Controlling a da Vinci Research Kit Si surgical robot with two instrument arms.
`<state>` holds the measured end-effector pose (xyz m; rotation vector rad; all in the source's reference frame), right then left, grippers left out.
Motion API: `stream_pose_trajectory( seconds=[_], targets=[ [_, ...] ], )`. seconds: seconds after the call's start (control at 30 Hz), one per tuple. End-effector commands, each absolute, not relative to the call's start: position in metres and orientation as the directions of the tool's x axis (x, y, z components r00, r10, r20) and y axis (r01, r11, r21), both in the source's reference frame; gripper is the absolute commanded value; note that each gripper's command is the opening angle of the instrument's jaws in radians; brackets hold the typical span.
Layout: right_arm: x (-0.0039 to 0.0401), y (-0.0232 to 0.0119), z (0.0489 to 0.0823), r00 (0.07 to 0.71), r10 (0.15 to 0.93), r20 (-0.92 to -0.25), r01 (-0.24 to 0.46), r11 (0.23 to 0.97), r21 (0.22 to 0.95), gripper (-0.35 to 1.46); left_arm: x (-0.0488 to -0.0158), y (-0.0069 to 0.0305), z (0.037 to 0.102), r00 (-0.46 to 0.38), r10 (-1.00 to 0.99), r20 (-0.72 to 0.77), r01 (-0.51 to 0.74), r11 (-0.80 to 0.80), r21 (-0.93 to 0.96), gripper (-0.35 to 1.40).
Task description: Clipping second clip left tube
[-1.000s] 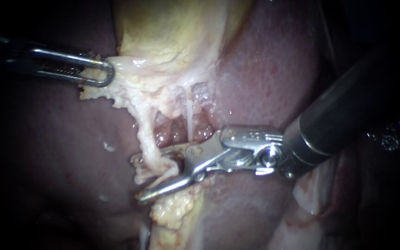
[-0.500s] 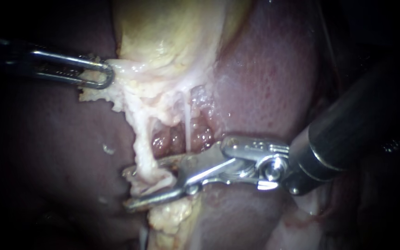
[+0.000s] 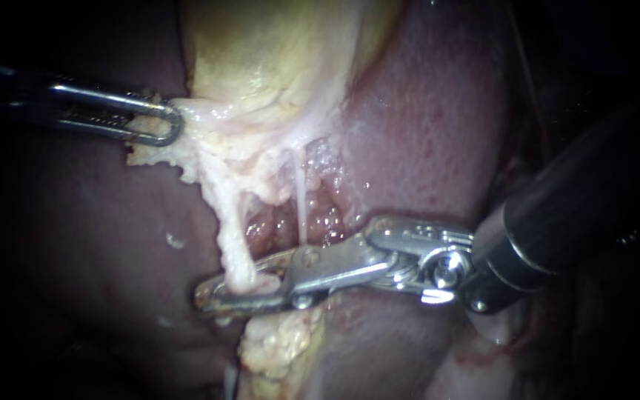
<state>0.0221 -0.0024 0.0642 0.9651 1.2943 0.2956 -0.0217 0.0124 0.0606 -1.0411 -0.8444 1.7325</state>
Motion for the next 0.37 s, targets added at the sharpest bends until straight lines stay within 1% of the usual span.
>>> stream_pose_trajectory(
  seconds=[0.03, 0.13, 0.2, 0.23, 0.27, 0.3, 0.33, 0.37],
  targets=[
    [0.0222, -0.0024, 0.0643, 0.299, 0.676, -0.674, 0.317, 0.596, 0.738, -0.35, -0.0218, 0.0124, 0.0606, -0.224, 0.933, -0.28, -0.354, -0.346, -0.869, -0.35],
    [0.0222, -0.0025, 0.0644, 0.299, 0.675, -0.675, 0.317, 0.597, 0.737, -0.35, -0.0218, 0.0124, 0.0606, -0.224, 0.934, -0.28, -0.355, -0.346, -0.869, -0.35],
    [0.0223, -0.0026, 0.0646, 0.305, 0.685, -0.662, 0.311, 0.586, 0.749, -0.35, -0.0218, 0.0124, 0.0606, -0.223, 0.934, -0.28, -0.355, -0.346, -0.869, -0.35],
    [0.0224, -0.0027, 0.0648, 0.305, 0.684, -0.663, 0.311, 0.586, 0.748, -0.23, -0.0219, 0.0124, 0.0606, -0.223, 0.934, -0.28, -0.355, -0.346, -0.869, -0.35],
    [0.0224, -0.0027, 0.065, 0.305, 0.684, -0.663, 0.31, 0.587, 0.748, -0.05, -0.0219, 0.0124, 0.0606, -0.223, 0.934, -0.28, -0.355, -0.346, -0.869, -0.35],
    [0.0223, -0.0026, 0.0653, 0.303, 0.684, -0.663, 0.304, 0.59, 0.748, 0.18, -0.0219, 0.0124, 0.0606, -0.223, 0.934, -0.28, -0.355, -0.346, -0.869, -0.35],
    [0.0223, -0.0025, 0.0655, 0.301, 0.685, -0.663, 0.298, 0.593, 0.748, 0.32, -0.0219, 0.0124, 0.0606, -0.223, 0.934, -0.28, -0.355, -0.346, -0.869, -0.35],
    [0.0222, -0.0022, 0.0658, 0.299, 0.686, -0.663, 0.291, 0.596, 0.748, 0.38, -0.0219, 0.0124, 0.0606, -0.223, 0.934, -0.28, -0.355, -0.346, -0.869, -0.35]
  ],
)
